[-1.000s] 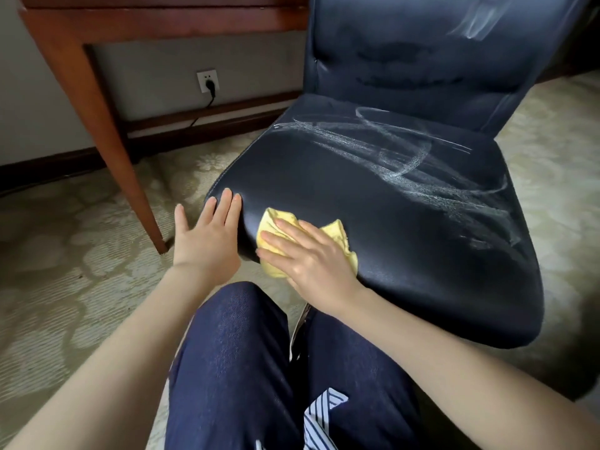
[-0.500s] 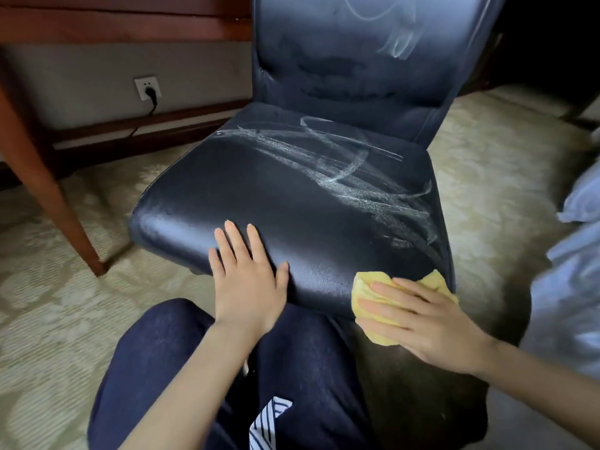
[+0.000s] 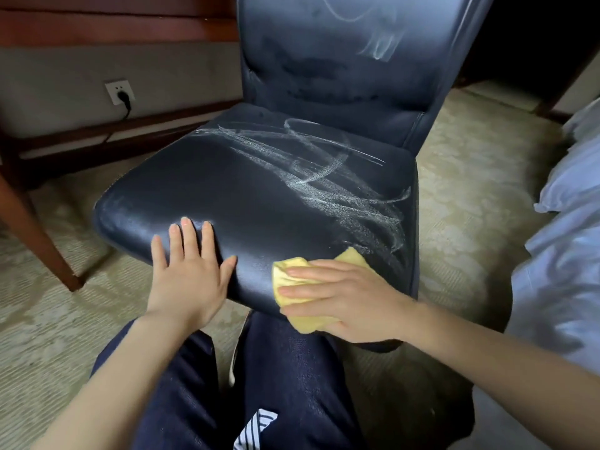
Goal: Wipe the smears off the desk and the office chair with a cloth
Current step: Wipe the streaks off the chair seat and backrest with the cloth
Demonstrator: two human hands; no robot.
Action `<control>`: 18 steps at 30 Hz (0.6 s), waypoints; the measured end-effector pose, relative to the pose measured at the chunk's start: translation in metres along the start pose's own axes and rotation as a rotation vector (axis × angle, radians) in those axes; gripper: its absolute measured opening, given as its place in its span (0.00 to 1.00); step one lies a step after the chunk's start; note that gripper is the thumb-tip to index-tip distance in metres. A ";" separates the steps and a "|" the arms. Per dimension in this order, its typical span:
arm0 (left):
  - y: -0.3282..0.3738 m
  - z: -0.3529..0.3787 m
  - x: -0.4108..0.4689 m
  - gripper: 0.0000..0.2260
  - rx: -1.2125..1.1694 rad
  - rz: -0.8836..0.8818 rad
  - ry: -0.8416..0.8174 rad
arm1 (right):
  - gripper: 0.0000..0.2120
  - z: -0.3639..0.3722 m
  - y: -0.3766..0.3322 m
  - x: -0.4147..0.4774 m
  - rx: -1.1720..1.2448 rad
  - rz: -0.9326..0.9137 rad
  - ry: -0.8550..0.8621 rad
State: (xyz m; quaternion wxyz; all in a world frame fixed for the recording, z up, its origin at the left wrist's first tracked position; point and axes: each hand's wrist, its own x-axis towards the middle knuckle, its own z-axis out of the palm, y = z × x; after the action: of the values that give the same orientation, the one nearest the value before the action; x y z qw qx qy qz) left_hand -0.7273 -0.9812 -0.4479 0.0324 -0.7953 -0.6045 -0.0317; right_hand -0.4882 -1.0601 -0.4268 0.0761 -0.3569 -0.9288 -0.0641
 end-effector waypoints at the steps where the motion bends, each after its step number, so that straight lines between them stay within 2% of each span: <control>1: -0.006 -0.002 0.004 0.40 0.047 -0.001 -0.004 | 0.17 0.000 -0.003 0.015 0.033 0.004 -0.017; 6: -0.026 -0.016 0.026 0.30 0.128 -0.074 -0.061 | 0.17 -0.001 -0.015 0.081 0.099 0.058 -0.107; 9: -0.022 -0.018 0.027 0.27 0.017 -0.088 -0.043 | 0.16 0.003 -0.025 0.095 0.025 0.090 -0.084; 14: 0.003 -0.015 0.015 0.28 -0.257 -0.019 -0.004 | 0.17 0.000 -0.036 0.057 0.137 0.115 0.009; 18: 0.021 -0.007 0.005 0.33 -0.267 -0.008 -0.051 | 0.17 -0.004 -0.021 0.004 0.220 0.187 0.114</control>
State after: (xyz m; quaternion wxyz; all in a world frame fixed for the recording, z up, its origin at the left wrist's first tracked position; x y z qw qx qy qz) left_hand -0.7057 -0.9829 -0.4408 -0.0893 -0.7905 -0.5989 -0.0920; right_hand -0.5050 -1.0733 -0.4237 0.1732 -0.4270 -0.8871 0.0254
